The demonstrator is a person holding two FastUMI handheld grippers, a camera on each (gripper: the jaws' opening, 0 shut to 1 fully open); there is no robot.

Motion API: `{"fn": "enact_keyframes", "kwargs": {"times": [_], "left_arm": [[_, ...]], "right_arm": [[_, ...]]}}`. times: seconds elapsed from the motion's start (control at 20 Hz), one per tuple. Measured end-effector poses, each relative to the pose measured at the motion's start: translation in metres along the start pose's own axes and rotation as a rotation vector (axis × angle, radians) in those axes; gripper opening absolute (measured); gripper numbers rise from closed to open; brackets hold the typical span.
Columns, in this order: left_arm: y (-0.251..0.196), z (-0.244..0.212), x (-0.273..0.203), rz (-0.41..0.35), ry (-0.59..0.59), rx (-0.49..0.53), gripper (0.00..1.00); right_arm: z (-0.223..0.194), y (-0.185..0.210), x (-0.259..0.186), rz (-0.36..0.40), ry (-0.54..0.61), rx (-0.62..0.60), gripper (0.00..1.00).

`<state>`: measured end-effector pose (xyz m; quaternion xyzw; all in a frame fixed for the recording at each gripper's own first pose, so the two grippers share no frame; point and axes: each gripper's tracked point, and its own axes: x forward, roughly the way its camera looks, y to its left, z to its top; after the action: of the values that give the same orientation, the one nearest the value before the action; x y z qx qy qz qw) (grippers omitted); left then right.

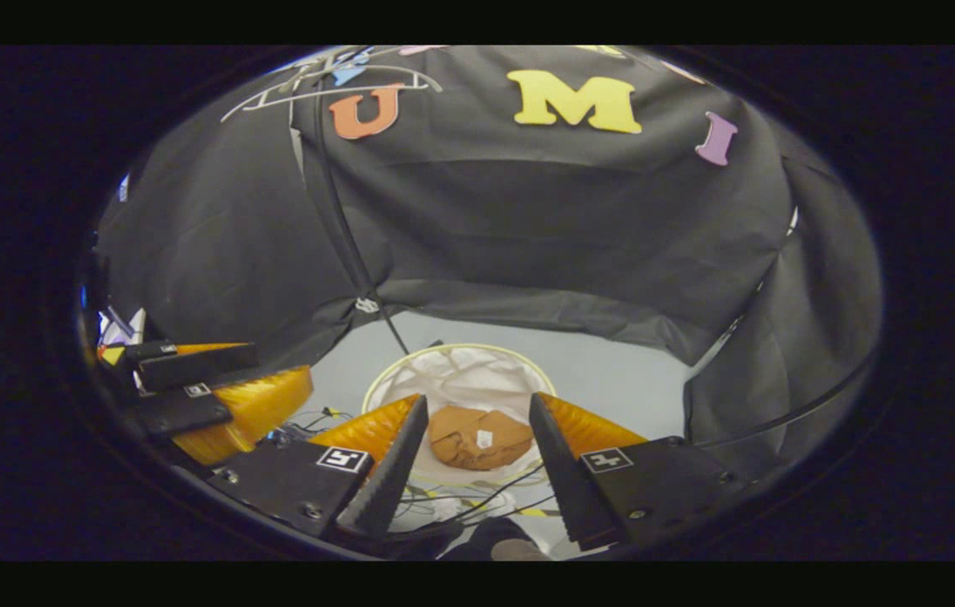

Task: Grasp the clothes on the hanger with both hands and then place them into the laundry hamper below.

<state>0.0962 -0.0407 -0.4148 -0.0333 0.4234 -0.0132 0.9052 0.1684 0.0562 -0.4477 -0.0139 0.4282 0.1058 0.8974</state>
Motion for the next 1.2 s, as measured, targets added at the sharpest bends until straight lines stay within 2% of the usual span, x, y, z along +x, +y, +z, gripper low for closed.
{"fn": "enact_keyframes", "kwargs": {"times": [0.25, 0.3, 0.45, 0.5, 0.55, 0.6, 0.75, 0.9, 1.0, 1.2], "left_arm": [[0.012, 0.048, -0.058, 0.072, -0.152, -0.055, 0.93], [0.012, 0.058, -0.071, 0.09, -0.188, -0.057, 0.92], [0.007, 0.088, -0.13, 0.156, -0.307, -0.047, 0.92], [0.004, 0.094, -0.147, 0.177, -0.338, -0.043, 0.93], [-0.004, 0.103, -0.169, 0.192, -0.375, -0.039, 0.92], [-0.009, 0.107, -0.193, 0.213, -0.412, -0.035, 0.84], [-0.022, 0.122, -0.256, 0.285, -0.501, -0.02, 0.89], [-0.038, 0.132, -0.305, 0.322, -0.588, -0.021, 0.96], [-0.05, 0.13, -0.326, 0.336, -0.626, -0.023, 0.98], [-0.06, 0.129, -0.359, 0.344, -0.701, -0.027, 1.0]], "right_arm": [[0.061, -0.017, -0.071, 0.014, -0.189, -0.031, 0.77], [0.073, -0.017, -0.089, 0.027, -0.233, -0.038, 0.8], [0.107, -0.026, -0.147, 0.053, -0.37, -0.077, 0.8], [0.114, -0.032, -0.169, 0.054, -0.422, -0.094, 0.83], [0.125, -0.043, -0.19, 0.047, -0.473, -0.109, 0.94], [0.135, -0.05, -0.214, 0.049, -0.513, -0.122, 0.99], [0.135, -0.055, -0.264, 0.117, -0.588, -0.102, 1.0], [0.139, -0.07, -0.308, 0.169, -0.651, -0.065, 1.0], [0.135, -0.08, -0.338, 0.169, -0.695, -0.027, 1.0], [0.132, -0.089, -0.371, 0.146, -0.74, -0.027, 1.0]]}}
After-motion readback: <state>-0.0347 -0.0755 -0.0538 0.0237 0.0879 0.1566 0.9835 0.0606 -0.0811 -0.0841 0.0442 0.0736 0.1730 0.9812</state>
